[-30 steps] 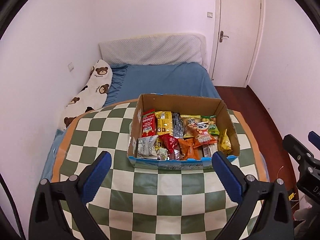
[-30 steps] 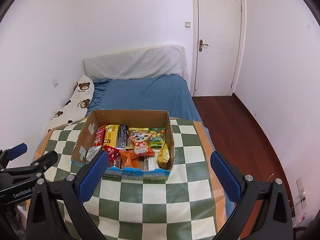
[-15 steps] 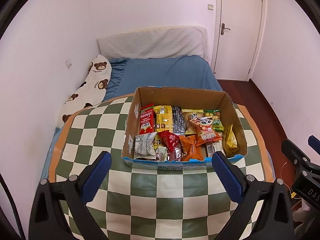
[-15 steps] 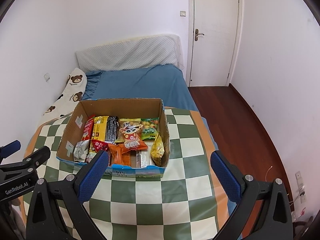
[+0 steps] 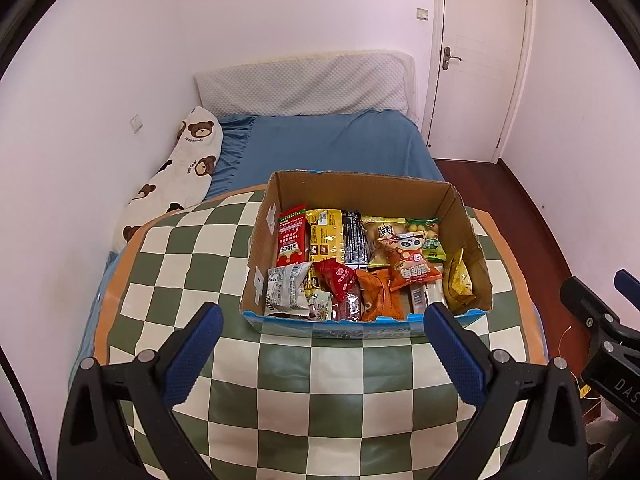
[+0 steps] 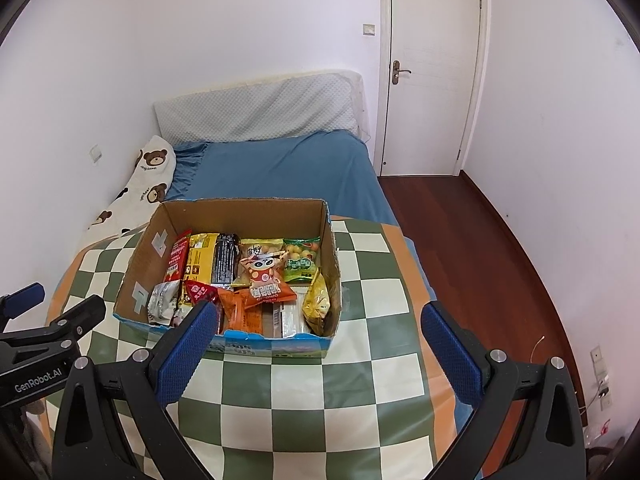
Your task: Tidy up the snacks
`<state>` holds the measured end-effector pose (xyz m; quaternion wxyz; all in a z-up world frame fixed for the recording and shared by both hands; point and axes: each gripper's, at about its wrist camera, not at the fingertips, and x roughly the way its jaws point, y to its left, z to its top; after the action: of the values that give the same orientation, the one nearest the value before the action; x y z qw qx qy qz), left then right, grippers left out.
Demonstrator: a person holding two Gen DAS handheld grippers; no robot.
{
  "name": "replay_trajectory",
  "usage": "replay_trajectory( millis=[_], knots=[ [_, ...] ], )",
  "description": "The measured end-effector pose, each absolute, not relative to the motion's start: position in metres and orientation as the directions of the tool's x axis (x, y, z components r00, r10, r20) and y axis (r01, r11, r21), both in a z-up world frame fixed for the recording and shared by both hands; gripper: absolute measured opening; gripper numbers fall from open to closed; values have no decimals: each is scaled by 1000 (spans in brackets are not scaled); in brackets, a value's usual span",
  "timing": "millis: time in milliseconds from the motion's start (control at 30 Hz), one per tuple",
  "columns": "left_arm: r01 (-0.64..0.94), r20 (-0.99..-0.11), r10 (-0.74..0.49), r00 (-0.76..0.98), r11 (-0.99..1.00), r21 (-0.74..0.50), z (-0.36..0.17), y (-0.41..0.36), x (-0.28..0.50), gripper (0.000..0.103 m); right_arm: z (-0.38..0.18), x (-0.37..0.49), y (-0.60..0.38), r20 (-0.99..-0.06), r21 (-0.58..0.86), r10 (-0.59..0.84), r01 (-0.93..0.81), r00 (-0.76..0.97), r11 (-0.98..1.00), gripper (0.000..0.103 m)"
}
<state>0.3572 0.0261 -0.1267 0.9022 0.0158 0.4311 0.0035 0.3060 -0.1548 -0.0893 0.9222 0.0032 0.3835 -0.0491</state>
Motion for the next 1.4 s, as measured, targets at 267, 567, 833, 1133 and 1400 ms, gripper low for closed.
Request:
replay_trajectory(
  millis=[267,567,833,1133,1400],
  knots=[
    [2,-774,21,633,1000,29,-124,26,357,103,-89,305,-152,-697,-31,-85,88,712,996,103],
    [-4,-775,26,632,1000,30,-120,27,357,103,-87,302,-154,-698,-31,-85,89,711,996,103],
    [-5,-771,27,636,1000,31,-118,27,356,103,-86,301,-151,-701,-33,-79,79,709,996,103],
    [-12,-764,38,644,999,40,-111,27,355,103,-83,301,-152,-700,-28,-75,78,711,997,103],
    [-12,-758,42,651,999,44,-104,25,351,103,-81,299,-152,-697,-23,-72,79,713,997,103]
  ],
)
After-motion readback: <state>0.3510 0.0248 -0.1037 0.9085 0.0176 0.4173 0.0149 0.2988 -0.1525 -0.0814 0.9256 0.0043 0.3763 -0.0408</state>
